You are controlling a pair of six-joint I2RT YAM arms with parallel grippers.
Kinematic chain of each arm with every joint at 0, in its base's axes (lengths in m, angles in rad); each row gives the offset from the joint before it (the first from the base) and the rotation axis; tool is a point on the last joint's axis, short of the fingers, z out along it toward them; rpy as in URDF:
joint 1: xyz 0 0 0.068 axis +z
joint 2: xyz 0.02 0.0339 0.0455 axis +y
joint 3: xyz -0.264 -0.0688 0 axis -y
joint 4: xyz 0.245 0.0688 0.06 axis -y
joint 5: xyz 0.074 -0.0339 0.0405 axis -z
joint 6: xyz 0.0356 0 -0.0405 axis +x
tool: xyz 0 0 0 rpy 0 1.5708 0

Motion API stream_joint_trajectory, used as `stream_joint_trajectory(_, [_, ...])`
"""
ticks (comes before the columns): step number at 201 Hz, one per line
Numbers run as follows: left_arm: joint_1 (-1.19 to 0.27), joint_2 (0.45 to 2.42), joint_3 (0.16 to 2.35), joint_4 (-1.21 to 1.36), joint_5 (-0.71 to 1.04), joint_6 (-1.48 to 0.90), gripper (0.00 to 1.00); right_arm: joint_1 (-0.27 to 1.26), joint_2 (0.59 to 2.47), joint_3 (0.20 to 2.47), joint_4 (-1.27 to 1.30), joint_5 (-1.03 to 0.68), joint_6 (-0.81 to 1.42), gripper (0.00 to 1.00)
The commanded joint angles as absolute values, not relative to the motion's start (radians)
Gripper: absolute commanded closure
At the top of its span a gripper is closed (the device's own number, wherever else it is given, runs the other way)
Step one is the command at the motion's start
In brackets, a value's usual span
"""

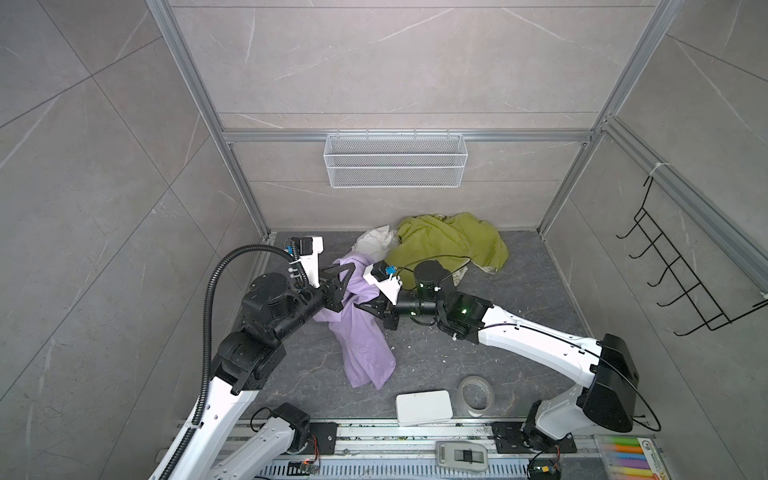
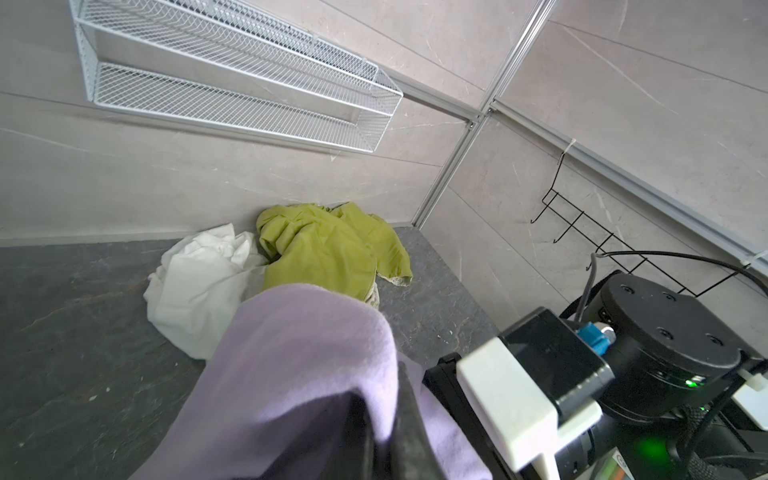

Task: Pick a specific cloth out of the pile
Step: 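Pull the lavender cloth toward the robot with both grippers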

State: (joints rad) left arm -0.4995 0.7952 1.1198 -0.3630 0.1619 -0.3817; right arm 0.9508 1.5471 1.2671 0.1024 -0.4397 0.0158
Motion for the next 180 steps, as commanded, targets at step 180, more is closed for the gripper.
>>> stream_joint_trajectory(180, [-0.503, 0.677, 0.957, -0.503, 0.175, -0.498, 1.0, 0.956, 1.518, 0.986, 0.144, -0.378, 0.064, 1.0])
